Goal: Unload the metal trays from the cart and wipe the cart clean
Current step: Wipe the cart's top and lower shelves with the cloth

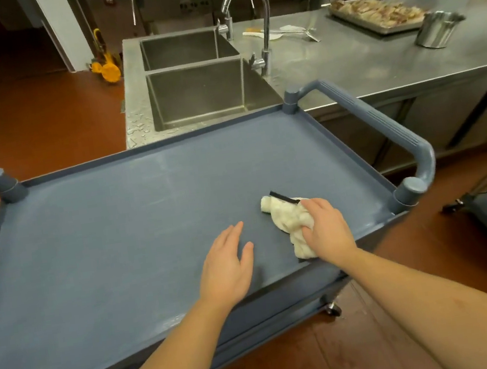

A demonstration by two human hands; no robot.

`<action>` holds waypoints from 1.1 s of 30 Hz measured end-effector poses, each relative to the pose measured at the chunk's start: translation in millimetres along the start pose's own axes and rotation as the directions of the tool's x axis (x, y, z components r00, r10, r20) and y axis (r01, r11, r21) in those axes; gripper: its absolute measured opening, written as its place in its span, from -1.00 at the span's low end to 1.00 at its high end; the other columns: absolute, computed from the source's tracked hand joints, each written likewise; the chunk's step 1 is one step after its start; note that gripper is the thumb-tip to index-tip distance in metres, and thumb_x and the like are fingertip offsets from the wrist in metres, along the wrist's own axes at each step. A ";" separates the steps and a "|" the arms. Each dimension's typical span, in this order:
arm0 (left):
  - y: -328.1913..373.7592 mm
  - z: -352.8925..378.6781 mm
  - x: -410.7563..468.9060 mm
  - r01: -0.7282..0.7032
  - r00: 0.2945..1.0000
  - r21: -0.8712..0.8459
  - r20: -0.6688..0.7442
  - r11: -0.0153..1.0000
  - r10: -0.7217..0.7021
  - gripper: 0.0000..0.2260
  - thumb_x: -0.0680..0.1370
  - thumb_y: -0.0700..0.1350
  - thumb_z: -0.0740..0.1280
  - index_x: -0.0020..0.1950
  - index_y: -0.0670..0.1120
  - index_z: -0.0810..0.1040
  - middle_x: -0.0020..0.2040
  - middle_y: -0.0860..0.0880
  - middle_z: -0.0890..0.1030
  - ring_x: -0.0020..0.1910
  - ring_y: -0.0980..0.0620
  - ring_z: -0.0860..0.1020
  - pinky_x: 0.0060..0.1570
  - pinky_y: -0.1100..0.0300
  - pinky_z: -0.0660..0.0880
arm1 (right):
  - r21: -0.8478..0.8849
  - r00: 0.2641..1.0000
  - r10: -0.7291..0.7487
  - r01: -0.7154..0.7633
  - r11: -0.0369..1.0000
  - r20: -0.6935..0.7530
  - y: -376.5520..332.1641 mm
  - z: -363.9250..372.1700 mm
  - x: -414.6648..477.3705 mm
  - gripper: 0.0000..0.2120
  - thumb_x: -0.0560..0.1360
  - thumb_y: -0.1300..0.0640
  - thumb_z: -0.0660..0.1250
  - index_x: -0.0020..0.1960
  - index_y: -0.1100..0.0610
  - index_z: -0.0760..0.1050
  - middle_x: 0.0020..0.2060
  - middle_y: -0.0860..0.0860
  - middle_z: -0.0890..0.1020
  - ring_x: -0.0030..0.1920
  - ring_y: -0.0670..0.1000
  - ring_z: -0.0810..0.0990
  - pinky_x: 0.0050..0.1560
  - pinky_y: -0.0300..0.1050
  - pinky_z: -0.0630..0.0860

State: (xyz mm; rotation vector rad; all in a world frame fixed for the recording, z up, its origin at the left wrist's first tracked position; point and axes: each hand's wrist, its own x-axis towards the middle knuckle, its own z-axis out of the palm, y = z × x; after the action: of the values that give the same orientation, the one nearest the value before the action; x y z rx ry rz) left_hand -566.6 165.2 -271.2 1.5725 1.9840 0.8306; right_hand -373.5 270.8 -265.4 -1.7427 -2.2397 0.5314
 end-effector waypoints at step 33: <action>-61.0 -107.0 -85.7 -0.021 0.998 0.093 -0.062 0.995 0.027 -0.54 0.63 0.05 0.12 0.53 0.04 0.18 0.52 0.05 0.22 0.49 0.09 0.16 0.44 0.15 0.13 | 0.215 0.951 -0.294 0.309 0.927 -0.097 -174.2 45.8 -89.0 -0.49 0.41 0.30 0.29 0.36 0.15 0.40 0.31 0.03 0.44 0.29 0.10 0.41 0.30 -0.08 0.34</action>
State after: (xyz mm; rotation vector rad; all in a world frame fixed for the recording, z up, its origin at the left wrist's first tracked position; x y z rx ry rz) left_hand -662.5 54.2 -239.5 1.6435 2.0787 0.8187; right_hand -522.6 141.1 -229.1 -1.2564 -2.2431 0.6241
